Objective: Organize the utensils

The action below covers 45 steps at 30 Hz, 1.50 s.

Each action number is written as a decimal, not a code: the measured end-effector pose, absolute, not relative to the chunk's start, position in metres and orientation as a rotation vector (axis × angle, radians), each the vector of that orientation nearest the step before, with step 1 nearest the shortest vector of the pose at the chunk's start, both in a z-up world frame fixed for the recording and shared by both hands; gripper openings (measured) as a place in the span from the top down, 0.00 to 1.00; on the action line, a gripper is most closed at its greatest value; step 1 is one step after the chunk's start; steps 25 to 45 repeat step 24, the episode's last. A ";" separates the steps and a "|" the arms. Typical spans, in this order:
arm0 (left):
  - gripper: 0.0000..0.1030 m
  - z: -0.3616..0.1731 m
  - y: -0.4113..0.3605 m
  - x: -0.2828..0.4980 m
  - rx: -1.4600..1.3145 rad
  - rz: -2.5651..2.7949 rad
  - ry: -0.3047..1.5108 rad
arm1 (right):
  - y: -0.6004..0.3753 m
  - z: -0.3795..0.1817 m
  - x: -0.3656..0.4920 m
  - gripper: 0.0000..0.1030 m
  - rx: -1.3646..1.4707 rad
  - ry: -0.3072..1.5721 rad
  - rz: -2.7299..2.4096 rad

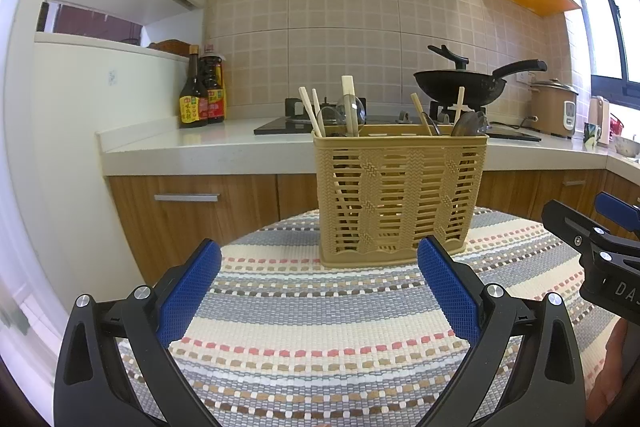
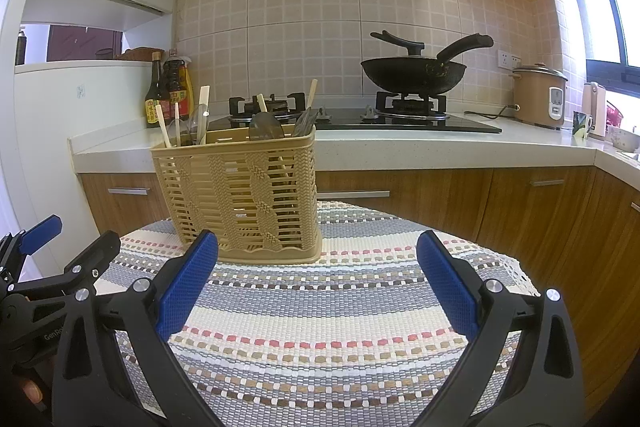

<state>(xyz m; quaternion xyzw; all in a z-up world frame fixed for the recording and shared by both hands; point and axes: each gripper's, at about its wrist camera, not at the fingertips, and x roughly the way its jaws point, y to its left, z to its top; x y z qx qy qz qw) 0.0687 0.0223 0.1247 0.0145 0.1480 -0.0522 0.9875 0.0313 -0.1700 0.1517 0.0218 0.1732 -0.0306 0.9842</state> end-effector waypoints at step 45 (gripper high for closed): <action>0.07 0.128 0.037 0.072 -0.035 -0.093 0.308 | -0.171 0.152 0.032 0.08 0.037 0.348 -0.065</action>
